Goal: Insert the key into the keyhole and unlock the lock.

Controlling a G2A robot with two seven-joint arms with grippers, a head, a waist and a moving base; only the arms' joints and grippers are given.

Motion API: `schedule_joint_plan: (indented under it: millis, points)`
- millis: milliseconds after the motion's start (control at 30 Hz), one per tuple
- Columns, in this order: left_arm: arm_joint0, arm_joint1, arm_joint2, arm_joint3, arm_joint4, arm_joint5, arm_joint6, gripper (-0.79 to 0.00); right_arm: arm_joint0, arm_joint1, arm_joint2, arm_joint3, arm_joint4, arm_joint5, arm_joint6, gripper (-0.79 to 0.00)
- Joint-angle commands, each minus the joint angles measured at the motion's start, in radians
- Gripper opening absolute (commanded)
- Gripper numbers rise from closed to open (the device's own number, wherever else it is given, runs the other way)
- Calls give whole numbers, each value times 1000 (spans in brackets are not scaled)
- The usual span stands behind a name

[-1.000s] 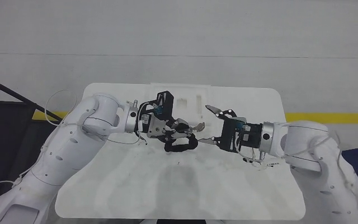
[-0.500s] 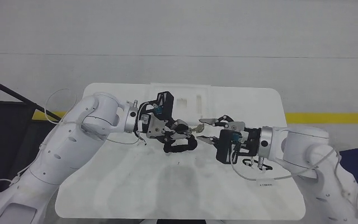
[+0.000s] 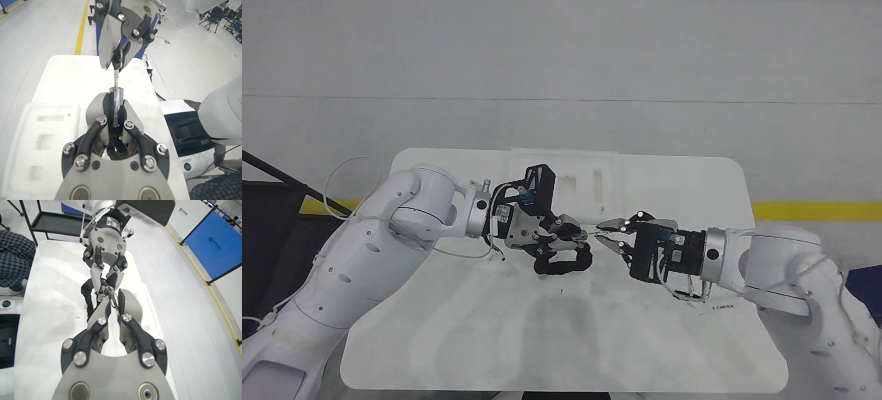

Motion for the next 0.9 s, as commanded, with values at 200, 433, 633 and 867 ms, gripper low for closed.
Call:
schedule_joint_plan:
  millis: [200,433,633,867]
  points:
    - [-7,1,14,1,19,0,13,-785,23,2,-13,22,261,129,149,-785]
    - [-12,3,23,1,35,0,23,-785,42,7,-14,26,441,216,264,-773]
    - [-16,5,38,-2,70,0,19,-785,53,13,-8,24,491,201,327,0]
    - [0,0,85,19,181,0,22,-785,21,30,95,49,511,172,302,0]
